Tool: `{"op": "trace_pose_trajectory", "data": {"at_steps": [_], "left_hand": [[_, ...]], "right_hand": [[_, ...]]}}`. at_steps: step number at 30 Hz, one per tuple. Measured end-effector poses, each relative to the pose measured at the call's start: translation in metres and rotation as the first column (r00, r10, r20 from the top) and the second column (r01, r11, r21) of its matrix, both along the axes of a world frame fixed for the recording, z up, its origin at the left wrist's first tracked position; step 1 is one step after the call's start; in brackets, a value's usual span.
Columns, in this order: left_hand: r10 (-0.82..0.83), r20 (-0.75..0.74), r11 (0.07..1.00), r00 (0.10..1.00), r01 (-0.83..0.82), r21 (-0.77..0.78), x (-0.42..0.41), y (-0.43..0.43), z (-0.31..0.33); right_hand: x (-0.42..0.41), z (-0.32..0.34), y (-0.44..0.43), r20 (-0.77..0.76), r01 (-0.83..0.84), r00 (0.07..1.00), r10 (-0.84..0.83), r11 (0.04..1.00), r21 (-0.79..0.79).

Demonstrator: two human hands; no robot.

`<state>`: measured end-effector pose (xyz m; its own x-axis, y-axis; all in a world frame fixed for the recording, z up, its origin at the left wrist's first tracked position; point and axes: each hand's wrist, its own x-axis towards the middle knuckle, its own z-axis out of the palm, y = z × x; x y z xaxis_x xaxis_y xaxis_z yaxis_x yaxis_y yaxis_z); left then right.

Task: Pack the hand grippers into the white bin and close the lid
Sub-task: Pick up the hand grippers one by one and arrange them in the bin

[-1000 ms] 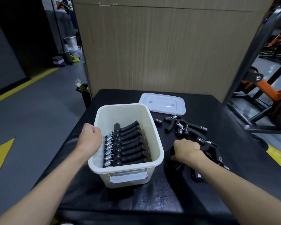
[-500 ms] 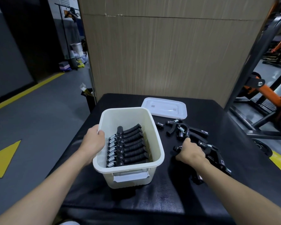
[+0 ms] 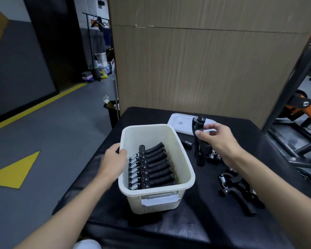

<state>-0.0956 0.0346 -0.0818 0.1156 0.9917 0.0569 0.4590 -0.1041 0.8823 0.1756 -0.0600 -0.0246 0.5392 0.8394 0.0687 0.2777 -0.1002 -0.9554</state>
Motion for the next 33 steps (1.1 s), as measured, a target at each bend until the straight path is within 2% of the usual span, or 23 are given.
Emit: {"op": "trace_pose_trajectory", "data": {"at_steps": [2,5,9,12,15,19,22,28,33], "left_hand": [[-0.035,-0.015,0.999,0.999,0.035,-0.02,-0.003,-0.004,0.003],[-0.133,-0.184,0.991,0.974,0.136,0.001,-0.012,-0.005,0.005],[-0.212,-0.529,0.946,0.822,0.309,0.101,-0.018,-0.012,0.008],[-0.235,-0.629,0.935,0.741,0.349,0.062,-0.018,-0.015,0.013],[-0.234,-0.701,0.914,0.674,0.399,0.078,-0.019,-0.014,0.015],[-0.269,-0.755,0.883,0.598,0.467,0.056,-0.023,-0.012,0.011],[-0.275,-0.768,0.847,0.578,0.524,0.09,-0.032,-0.01,0.006],[-0.333,-0.719,0.82,0.611,0.564,0.1,-0.044,-0.007,-0.004],[-0.326,-0.776,0.793,0.54,0.603,0.086,-0.047,-0.004,-0.002]], "right_hand": [[-0.01,0.012,0.003,0.016,-0.074,0.997,0.073,0.997,0.018],[-0.023,0.022,0.015,0.141,-0.133,0.982,0.126,0.99,0.041],[-0.039,0.025,0.038,0.318,-0.203,0.93,0.185,0.979,0.022],[-0.048,0.024,0.057,0.437,-0.239,0.874,0.213,0.971,0.005],[-0.053,0.021,0.076,0.491,-0.299,0.827,0.274,0.954,-0.03],[-0.066,0.018,0.092,0.605,-0.376,0.71,0.359,0.921,-0.105],[-0.073,0.012,0.106,0.679,-0.417,0.615,0.402,0.896,-0.152],[-0.079,-0.001,0.132,0.793,-0.284,0.472,0.385,0.918,-0.277],[-0.079,-0.017,0.144,0.89,-0.257,0.271,0.367,0.919,-0.301]]}}
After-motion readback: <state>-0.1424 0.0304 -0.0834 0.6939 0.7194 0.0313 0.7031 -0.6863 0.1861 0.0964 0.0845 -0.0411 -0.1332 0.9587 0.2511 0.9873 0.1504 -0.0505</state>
